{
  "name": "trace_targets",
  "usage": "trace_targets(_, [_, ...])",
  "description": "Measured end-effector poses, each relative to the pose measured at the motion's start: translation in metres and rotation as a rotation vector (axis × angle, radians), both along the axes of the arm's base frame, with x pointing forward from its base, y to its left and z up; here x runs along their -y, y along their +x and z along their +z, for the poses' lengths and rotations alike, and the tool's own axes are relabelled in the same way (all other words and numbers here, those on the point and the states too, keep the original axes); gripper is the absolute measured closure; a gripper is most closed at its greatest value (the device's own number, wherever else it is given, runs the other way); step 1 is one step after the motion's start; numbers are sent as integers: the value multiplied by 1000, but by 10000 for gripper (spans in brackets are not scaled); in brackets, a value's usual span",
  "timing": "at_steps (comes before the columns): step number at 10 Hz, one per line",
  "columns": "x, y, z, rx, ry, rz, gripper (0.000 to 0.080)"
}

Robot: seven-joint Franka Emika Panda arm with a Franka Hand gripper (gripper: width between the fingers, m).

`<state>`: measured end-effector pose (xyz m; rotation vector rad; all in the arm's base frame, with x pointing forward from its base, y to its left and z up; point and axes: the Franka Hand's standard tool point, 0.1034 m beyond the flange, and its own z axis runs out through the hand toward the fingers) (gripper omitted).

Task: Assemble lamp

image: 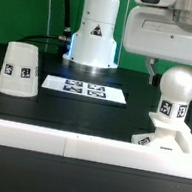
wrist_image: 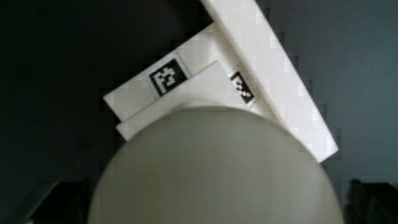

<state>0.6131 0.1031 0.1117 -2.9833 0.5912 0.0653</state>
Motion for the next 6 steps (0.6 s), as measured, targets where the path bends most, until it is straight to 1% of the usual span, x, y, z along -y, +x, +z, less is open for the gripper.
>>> trace_targets(4, [2,0,0,30,6,273,101])
trace_targets(5, [3,3,1,52,-3,391,101])
trace_targets(6, [3,8,3,89,-23,516,101])
